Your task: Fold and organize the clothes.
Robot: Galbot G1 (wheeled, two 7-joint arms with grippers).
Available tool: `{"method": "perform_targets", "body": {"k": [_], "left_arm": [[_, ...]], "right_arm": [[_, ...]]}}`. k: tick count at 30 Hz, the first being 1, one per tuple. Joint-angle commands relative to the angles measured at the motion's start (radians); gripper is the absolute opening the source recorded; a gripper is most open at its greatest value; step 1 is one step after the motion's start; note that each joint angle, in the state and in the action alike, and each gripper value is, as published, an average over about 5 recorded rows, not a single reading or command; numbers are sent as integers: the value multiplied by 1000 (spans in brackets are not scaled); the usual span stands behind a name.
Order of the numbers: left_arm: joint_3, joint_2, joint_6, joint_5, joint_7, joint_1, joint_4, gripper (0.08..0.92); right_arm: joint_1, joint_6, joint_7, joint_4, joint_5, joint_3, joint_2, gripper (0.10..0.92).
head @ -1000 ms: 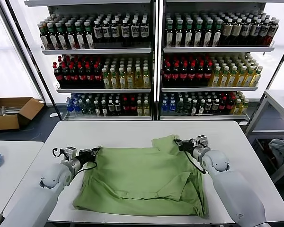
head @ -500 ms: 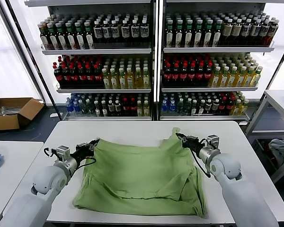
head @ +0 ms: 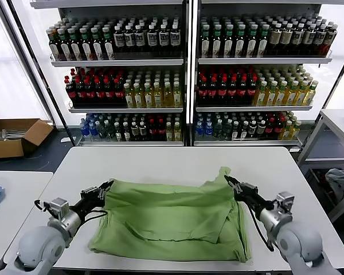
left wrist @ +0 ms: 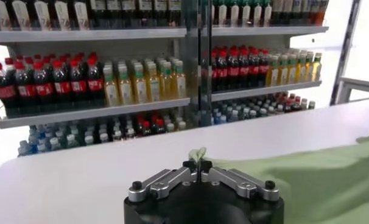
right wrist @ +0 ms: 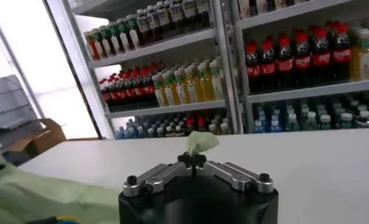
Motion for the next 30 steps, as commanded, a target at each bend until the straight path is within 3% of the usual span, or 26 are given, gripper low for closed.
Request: {"method": "perform_targets", "body": {"k": [1,11,15,20,26,30], "left_arm": [[-86,-4,-35,122,42,262,-53,89],[-79,-38,-13,187,41,299,-59,90],[-116,-40,13,188,32,308,-75,147],[-177,-54,37,169,-30,311,-92,284],[-185,-129,26,63,-200,320,-164,457],[-137,-192,15,23,-294,315,-172,579]], "right_arm": [[-340,20,8,174,-95,95,92,106],[-445,43,26,160,-232,95,124,106],[-445,41,15,156,-245,116,119,138],[-395,107,2,127,-239,199,125,277],[-342,240,-33,100,-80,377,118,459],[-339,281,-36,75,-59,430,105,572]]}}
